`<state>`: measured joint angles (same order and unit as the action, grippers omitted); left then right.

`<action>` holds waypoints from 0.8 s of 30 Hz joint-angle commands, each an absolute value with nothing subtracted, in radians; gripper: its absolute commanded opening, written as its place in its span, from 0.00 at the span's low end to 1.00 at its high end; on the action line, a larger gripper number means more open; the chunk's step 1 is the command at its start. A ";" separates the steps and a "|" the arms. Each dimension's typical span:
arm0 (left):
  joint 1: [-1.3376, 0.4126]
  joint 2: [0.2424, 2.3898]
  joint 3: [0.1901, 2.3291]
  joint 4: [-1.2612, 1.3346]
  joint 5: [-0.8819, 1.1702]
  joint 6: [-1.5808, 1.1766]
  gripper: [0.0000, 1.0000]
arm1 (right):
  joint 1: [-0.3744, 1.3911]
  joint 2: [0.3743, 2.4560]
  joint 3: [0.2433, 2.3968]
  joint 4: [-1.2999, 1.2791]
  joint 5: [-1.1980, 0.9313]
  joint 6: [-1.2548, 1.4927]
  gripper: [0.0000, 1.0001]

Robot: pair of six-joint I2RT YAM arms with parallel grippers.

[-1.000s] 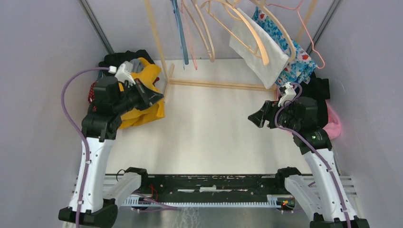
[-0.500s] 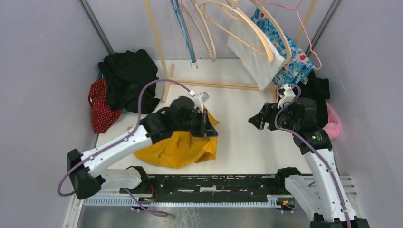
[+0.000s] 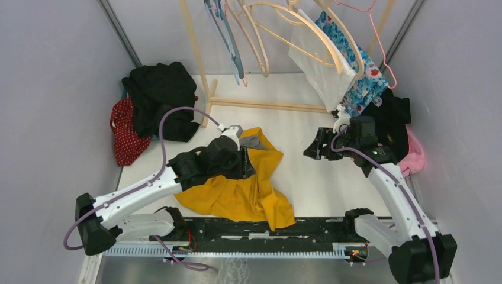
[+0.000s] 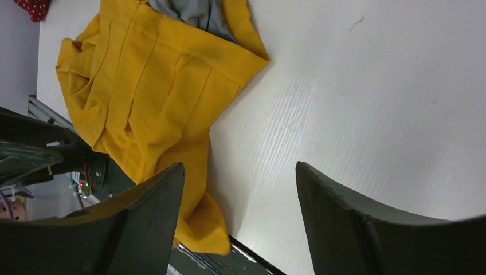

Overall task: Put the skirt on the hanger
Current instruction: Move the skirt to the center of the board, then flatten out the skirt at the center of the board.

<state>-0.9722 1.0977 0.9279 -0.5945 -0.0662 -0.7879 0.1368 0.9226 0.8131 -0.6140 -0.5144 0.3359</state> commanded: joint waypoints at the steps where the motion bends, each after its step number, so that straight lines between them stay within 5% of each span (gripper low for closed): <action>1: -0.969 1.010 0.983 -0.676 -0.283 -0.809 0.54 | 0.231 1.021 0.821 -0.500 -0.489 0.343 0.76; 4: -0.907 1.048 1.028 -0.759 -0.405 -0.769 0.60 | 0.314 1.097 0.845 -0.464 -0.417 0.352 0.75; 13: -0.457 1.273 0.977 -0.601 -0.183 -0.594 0.61 | 0.383 1.214 0.862 -0.394 -0.348 0.357 0.75; 24: -0.401 1.522 1.178 -0.653 -0.187 -0.618 0.58 | 0.387 1.228 0.810 -0.338 -0.368 0.348 0.75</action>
<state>-0.4046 1.4971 1.0786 -0.6579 -0.1852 -0.6415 0.3798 1.2247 0.8204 -0.4042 -0.3641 0.3511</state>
